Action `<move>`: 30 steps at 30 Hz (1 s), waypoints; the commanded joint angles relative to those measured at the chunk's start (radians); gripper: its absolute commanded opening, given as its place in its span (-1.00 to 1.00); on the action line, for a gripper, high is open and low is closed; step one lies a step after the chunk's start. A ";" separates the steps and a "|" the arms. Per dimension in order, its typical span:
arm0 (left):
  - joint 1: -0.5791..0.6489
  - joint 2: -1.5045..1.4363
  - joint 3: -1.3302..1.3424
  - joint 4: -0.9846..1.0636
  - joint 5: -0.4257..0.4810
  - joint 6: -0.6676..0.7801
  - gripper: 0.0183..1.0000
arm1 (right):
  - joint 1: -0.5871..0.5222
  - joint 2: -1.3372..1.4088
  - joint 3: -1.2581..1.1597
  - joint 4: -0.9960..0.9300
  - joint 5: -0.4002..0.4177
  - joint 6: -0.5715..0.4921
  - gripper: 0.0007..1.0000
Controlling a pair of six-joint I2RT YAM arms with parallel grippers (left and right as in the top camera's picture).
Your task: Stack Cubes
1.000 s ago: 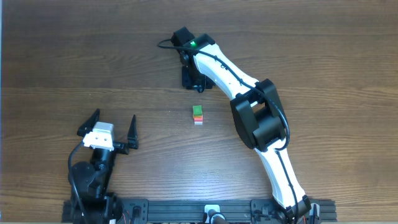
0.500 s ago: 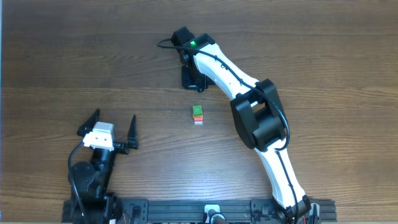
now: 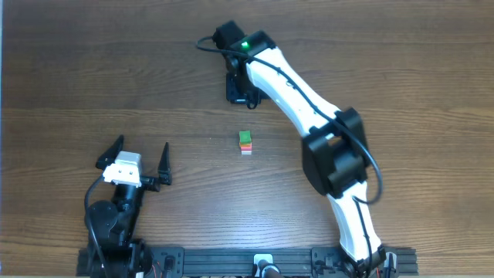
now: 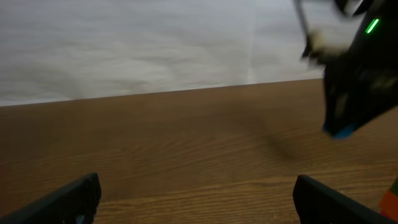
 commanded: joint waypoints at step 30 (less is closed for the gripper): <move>0.005 -0.004 -0.004 -0.003 0.010 0.014 1.00 | 0.163 -0.207 -0.170 -0.168 -0.049 0.123 -0.98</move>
